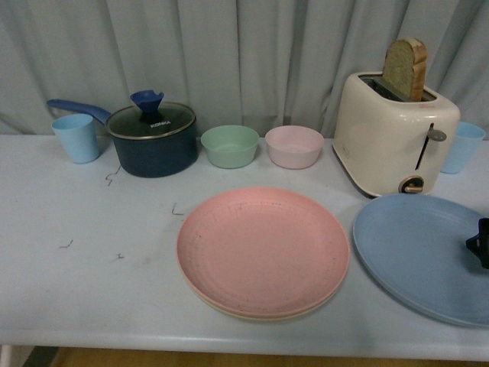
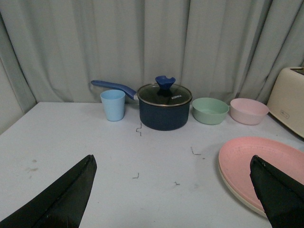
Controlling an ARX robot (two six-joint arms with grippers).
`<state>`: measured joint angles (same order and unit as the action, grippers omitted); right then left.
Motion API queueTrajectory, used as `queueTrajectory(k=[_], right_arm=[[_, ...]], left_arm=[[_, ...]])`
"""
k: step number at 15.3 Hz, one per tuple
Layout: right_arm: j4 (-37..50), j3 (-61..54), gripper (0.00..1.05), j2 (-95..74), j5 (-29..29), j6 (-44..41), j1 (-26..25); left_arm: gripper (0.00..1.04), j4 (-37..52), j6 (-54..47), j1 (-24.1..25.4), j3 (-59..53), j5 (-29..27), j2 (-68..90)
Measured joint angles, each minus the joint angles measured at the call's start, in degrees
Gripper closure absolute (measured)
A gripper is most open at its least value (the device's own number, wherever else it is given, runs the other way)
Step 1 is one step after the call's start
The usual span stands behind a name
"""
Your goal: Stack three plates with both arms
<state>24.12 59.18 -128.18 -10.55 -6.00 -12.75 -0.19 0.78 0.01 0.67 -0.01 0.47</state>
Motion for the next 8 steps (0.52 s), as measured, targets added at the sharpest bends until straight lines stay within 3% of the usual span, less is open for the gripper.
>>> queueTrajectory(k=[8], right_arm=[[2.62, -2.23, 0.84, 0.55, -0.33, 1.55, -0.94]], left_arm=[[0.07, 0.0, 0.0, 0.0, 0.0, -0.02, 0.0]])
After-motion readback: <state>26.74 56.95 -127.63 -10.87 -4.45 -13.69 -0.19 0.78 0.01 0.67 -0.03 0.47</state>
